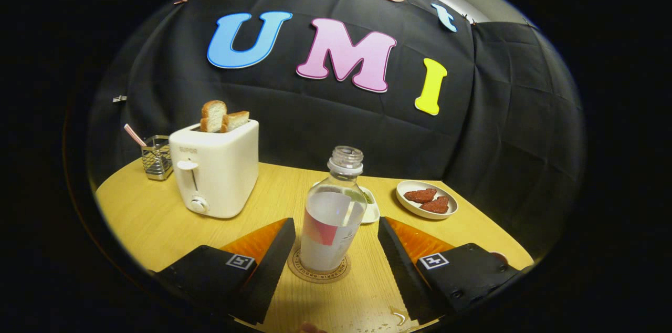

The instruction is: Take the bottle from table, then pour the juice into the cup, finally place the bottle on the coaster

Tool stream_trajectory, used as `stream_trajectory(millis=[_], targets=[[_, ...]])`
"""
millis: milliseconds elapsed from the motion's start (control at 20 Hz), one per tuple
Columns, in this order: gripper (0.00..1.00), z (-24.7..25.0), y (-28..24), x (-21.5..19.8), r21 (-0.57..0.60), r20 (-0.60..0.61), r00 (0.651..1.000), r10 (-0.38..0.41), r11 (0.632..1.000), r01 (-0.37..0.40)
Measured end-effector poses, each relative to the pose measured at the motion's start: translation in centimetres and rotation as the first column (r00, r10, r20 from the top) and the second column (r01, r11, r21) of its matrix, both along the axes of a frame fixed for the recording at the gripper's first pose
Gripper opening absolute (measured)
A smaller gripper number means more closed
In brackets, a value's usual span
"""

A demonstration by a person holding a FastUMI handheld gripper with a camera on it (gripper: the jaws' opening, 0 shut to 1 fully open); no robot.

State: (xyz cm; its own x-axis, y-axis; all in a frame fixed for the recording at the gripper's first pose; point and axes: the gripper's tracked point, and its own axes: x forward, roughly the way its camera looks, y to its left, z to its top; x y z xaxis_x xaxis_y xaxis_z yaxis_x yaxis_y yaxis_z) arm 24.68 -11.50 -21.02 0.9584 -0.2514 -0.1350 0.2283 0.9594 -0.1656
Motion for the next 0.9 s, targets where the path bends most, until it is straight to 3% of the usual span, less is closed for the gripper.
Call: stream_trajectory(millis=[550,900], targets=[[0.97,10.9,4.9,-10.7,0.167,0.142,0.983,0.115,0.976,-0.138],[0.97,17.8,7.3,-19.1,0.05,0.201,0.959,0.201,0.975,-0.215]])
